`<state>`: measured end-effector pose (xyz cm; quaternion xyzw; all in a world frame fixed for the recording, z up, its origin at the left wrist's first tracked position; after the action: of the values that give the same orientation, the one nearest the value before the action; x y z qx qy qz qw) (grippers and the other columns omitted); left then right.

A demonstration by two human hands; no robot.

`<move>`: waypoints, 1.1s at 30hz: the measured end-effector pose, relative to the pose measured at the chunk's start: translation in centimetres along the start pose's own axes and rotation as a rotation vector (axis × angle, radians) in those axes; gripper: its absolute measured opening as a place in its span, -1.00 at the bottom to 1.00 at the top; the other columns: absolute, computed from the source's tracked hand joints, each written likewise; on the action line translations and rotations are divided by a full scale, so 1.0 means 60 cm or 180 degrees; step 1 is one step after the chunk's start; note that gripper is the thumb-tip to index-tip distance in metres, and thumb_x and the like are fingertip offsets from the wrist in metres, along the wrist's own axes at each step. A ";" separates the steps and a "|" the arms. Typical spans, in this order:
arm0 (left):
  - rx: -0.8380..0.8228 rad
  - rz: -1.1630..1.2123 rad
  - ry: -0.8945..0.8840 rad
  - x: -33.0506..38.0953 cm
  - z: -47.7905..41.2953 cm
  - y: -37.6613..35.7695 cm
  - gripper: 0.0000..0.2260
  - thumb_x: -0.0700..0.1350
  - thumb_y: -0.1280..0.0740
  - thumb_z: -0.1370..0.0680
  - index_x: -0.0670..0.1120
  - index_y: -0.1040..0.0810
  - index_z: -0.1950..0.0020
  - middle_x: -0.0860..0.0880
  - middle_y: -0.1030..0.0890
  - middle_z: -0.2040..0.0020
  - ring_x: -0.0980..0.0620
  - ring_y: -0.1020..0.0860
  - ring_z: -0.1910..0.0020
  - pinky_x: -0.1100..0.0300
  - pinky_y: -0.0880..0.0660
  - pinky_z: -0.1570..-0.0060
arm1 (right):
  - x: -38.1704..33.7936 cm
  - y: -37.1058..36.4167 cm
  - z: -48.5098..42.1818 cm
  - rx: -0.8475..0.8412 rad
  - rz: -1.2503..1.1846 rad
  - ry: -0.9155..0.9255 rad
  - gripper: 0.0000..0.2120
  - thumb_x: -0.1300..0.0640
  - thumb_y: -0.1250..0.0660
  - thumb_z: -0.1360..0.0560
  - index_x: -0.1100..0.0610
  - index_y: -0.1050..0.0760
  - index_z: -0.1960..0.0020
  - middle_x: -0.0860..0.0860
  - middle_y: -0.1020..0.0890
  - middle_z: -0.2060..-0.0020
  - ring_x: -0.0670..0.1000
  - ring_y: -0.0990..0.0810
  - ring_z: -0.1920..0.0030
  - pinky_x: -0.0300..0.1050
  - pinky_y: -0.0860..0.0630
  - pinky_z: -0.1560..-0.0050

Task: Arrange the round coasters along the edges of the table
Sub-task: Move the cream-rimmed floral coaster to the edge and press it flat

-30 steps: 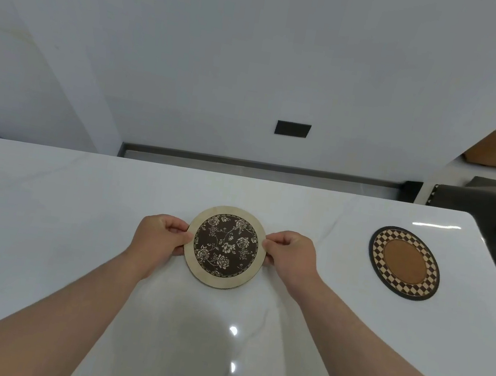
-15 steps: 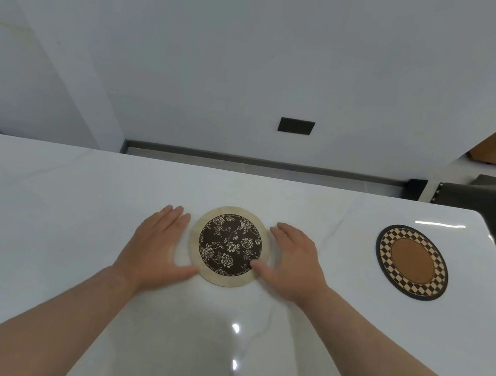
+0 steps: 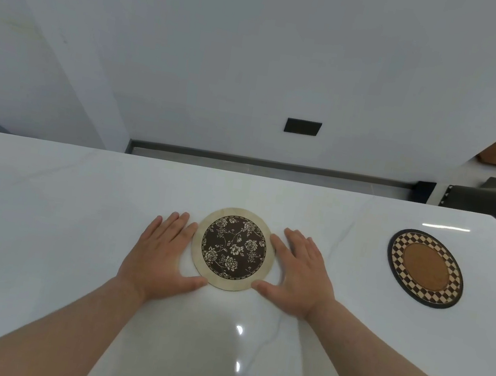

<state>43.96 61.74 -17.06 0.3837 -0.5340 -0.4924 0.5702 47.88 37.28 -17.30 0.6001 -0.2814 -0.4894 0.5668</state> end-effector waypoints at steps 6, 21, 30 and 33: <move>0.0029 0.0062 0.0012 -0.001 0.000 0.001 0.01 0.51 -0.15 -0.26 -0.01 -0.01 -0.56 0.04 0.03 -0.59 0.11 0.16 -0.55 0.10 0.27 -0.49 | -0.003 -0.002 -0.004 -0.0082 0.0104 -0.0102 -0.04 -0.56 -0.11 -0.28 -0.15 0.01 -0.55 0.07 -0.07 -0.55 0.08 0.05 -0.56 -0.03 0.27 -0.50; 0.0116 -0.0041 0.0015 -0.004 -0.004 0.001 -0.05 0.50 -0.04 -0.35 -0.02 0.06 -0.57 0.04 0.04 -0.59 0.10 0.14 -0.55 0.13 0.30 -0.47 | -0.012 -0.005 -0.010 0.0114 0.0193 -0.0182 -0.12 -0.51 -0.06 -0.35 -0.08 -0.07 -0.54 0.11 -0.19 -0.51 0.13 -0.08 -0.52 0.08 0.11 -0.53; 0.0225 -0.0057 0.0022 -0.006 -0.004 -0.001 -0.11 0.48 -0.01 -0.41 -0.04 0.05 -0.57 0.02 0.01 -0.59 0.10 0.11 -0.56 0.15 0.29 -0.47 | -0.011 -0.003 -0.008 0.0160 0.0197 -0.0208 -0.17 -0.48 -0.01 -0.39 -0.09 -0.03 -0.54 0.10 -0.20 -0.51 0.12 -0.08 -0.52 0.07 0.11 -0.53; 0.0222 -0.0080 0.0026 -0.007 -0.004 -0.002 -0.12 0.47 0.01 -0.41 -0.04 0.04 -0.57 0.03 0.00 -0.59 0.10 0.10 -0.56 0.13 0.25 -0.48 | -0.010 -0.003 -0.009 0.0169 0.0195 -0.0225 -0.17 -0.48 -0.01 -0.39 -0.09 -0.03 -0.54 0.09 -0.20 -0.51 0.12 -0.08 -0.52 0.06 0.11 -0.53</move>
<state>44.23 62.12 -17.29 0.4120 -0.5437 -0.4790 0.5524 48.10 38.09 -17.37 0.5884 -0.3324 -0.4851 0.5550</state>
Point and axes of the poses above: each hand's wrist, its own z-axis away from the middle knuckle, its own y-axis out of the back of the hand, x = y × z, the point moved 8 cm from there along -z, towards the middle knuckle
